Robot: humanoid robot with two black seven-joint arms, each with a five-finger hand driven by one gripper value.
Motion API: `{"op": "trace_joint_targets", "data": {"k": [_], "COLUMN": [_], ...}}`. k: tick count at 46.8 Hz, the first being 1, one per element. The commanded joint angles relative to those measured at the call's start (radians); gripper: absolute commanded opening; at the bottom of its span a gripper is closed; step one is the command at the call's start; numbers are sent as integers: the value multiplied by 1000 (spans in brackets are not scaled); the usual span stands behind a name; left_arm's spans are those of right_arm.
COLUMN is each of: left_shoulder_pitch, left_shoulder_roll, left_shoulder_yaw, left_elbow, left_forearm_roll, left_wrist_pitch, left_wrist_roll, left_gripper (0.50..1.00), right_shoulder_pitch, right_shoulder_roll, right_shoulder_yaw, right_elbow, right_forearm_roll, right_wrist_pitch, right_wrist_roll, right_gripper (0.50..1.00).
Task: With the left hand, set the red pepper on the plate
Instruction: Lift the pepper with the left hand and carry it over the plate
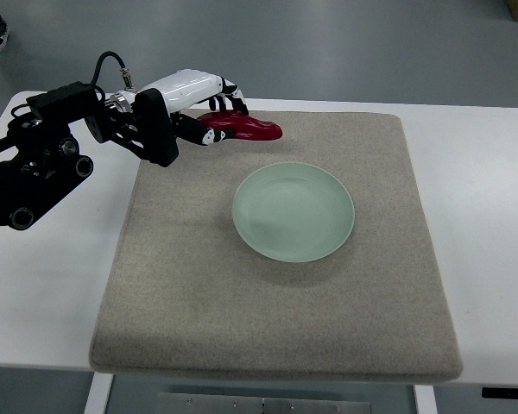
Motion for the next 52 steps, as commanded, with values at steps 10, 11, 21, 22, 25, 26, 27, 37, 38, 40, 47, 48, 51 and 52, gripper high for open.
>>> {"op": "trace_joint_targets", "data": {"k": [10, 11, 21, 22, 25, 26, 27, 37, 38, 40, 47, 48, 51, 52], "left_shoulder_pitch": [-1, -1, -1, 1, -1, 1, 1, 1, -1, -1, 1, 1, 2, 4], "left_shoulder_roll": [-35, -35, -67, -70, -84, -87, -90, -111, -113, -114, -116, -116, -116, -116], "left_shoulder_yaw": [76, 85, 170, 176, 193, 196, 199, 220, 225, 233, 236, 237, 239, 239], "left_elbow": [-95, -98, -97, -95, -89, -86, -86, -71, -68, -62, -60, -60, -60, -60], "left_forearm_roll": [1, 1, 5, 5, 10, 10, 11, 18, 18, 24, 31, 31, 31, 30], "left_wrist_pitch": [-16, -16, -15, -13, -9, -7, -6, -3, -1, 0, 2, 2, 5, 6], "left_wrist_roll": [-8, -8, -18, -18, -18, -18, -18, -18, -18, -18, -18, -18, -18, -18], "left_gripper": [500, 500, 500, 500, 500, 500, 500, 500, 500, 500, 500, 500, 500, 500], "right_shoulder_pitch": [0, 0, 0, 0, 0, 0, 0, 0, 0, 0, 0, 0, 0, 0], "right_shoulder_roll": [0, 0, 0, 0, 0, 0, 0, 0, 0, 0, 0, 0, 0, 0], "right_shoulder_yaw": [0, 0, 0, 0, 0, 0, 0, 0, 0, 0, 0, 0, 0, 0], "right_elbow": [0, 0, 0, 0, 0, 0, 0, 0, 0, 0, 0, 0, 0, 0], "right_forearm_roll": [0, 0, 0, 0, 0, 0, 0, 0, 0, 0, 0, 0, 0, 0], "right_wrist_pitch": [0, 0, 0, 0, 0, 0, 0, 0, 0, 0, 0, 0, 0, 0], "right_wrist_roll": [0, 0, 0, 0, 0, 0, 0, 0, 0, 0, 0, 0, 0, 0], "right_gripper": [928, 928, 928, 928, 928, 928, 928, 928, 928, 928, 928, 928, 928, 928]}}
